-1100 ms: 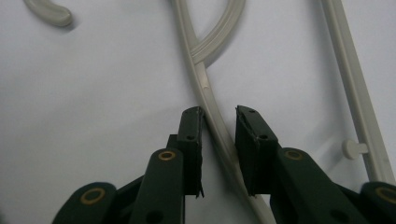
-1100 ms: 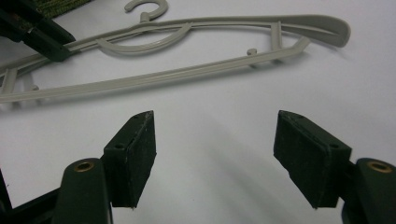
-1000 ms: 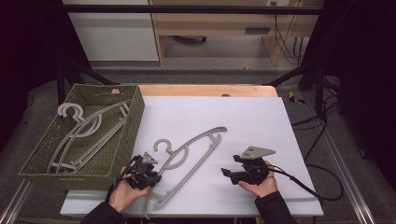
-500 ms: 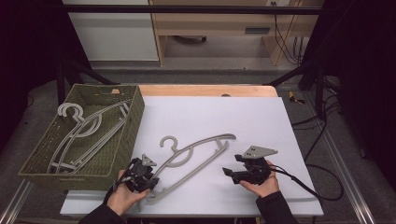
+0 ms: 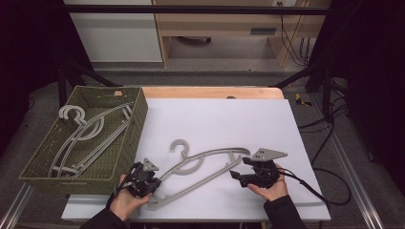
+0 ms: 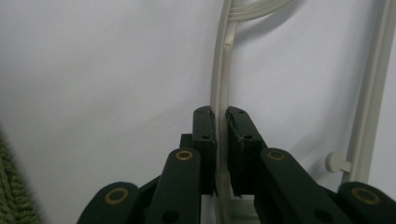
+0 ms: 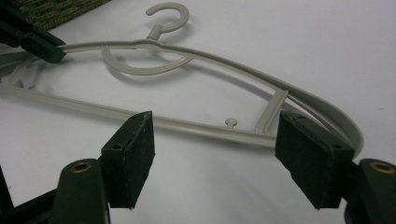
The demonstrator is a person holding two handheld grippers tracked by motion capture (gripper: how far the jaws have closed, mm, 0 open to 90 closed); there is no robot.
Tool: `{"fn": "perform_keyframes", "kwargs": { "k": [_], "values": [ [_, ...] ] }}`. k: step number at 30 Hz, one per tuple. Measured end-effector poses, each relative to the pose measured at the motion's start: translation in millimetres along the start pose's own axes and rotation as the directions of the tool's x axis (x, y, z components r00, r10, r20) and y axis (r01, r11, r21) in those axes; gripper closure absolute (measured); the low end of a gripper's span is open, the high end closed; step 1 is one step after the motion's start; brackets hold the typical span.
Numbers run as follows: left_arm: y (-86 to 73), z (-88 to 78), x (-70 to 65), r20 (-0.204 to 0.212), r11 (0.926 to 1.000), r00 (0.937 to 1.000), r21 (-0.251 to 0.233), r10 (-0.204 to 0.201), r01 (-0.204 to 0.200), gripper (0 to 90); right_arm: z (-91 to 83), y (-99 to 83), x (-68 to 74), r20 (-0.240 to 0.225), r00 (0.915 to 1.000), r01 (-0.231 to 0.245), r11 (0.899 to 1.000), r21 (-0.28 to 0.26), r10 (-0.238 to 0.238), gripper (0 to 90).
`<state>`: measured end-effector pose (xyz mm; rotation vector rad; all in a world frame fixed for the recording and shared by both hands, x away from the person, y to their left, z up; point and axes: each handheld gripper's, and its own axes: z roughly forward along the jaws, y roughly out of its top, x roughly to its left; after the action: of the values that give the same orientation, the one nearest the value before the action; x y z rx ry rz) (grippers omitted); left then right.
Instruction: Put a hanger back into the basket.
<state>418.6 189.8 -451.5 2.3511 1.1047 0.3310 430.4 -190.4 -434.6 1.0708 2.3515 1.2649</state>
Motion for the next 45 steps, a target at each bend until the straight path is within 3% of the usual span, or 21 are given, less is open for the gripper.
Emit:
{"fn": "perform_keyframes", "kwargs": {
  "k": [5, 8, 11, 13, 18, 20, 23, 33, 42, 45],
  "values": [
    [3.1, -17.1, 0.4, 0.0, 0.9958, 1.0, -0.092, 0.0, 0.0, 82.6, -8.1, 1.4, -4.0, 0.001, 0.9999, -0.012, 0.999, -0.033, 0.012, 29.0],
    [6.2, -31.0, 2.3, -0.009, 0.9886, 0.9999, -0.15, -0.008, 0.006, 82.7, -12.0, 1.9, -6.1, 0.006, 0.9999, -0.01, 0.999, -0.043, 0.01, 29.0],
    [10.9, -47.9, 4.2, -0.069, 0.9818, 0.9976, -0.19, 0.001, -0.014, 82.7, -15.4, 2.2, -7.4, 0.009, 0.9999, -0.014, 0.998, -0.059, 0.014, 27.9],
    [13.5, -58.4, 7.1, -0.083, 0.9771, 0.9964, -0.213, -0.015, -0.004, 82.6, -17.4, 2.4, -8.6, 0.009, 0.9999, -0.014, 0.997, -0.07, 0.015, 26.4],
    [18.1, -88.4, 17.7, -0.12, 0.9609, 0.9918, -0.277, -0.044, 0.009, 82.6, -27.2, 3.7, -12.8, 0.03, 0.9991, -0.027, 0.993, -0.116, 0.03, 18.8],
    [20.9, -102.0, 24.5, -0.137, 0.9508, 0.9887, -0.309, -0.06, 0.014, 82.6, -31.3, 3.9, -16.1, 0.038, 0.9986, -0.031, 0.989, -0.145, 0.036, 14.4],
    [26.0, -116.7, 35.0, -0.163, 0.9442, 0.9839, -0.329, -0.073, 0.016, 82.6, -36.6, 3.7, -19.7, 0.053, 0.9975, -0.037, 0.983, -0.178, 0.047, 11.0],
    [33.0, -140.4, 80.4, -0.254, 0.9366, 0.9585, -0.349, -0.129, 0.034, 82.6, -54.6, 4.3, -27.8, 0.102, 0.9931, -0.031, 0.969, -0.246, 0.058, 6.0],
    [18.1, -147.5, 126.8, -0.334, 0.9325, 0.9228, -0.355, -0.192, 0.065, 82.5, -60.8, 3.0, -32.3, 0.12, 0.9905, -0.036, 0.968, -0.249, 0.067, 5.7],
    [10.9, -149.7, 140.7, -0.368, 0.93, 0.9047, -0.36, -0.214, 0.073, 82.5, -60.2, 2.4, -33.1, 0.12, 0.99, -0.044, 0.969, -0.244, 0.075, 5.7]
  ]
}}
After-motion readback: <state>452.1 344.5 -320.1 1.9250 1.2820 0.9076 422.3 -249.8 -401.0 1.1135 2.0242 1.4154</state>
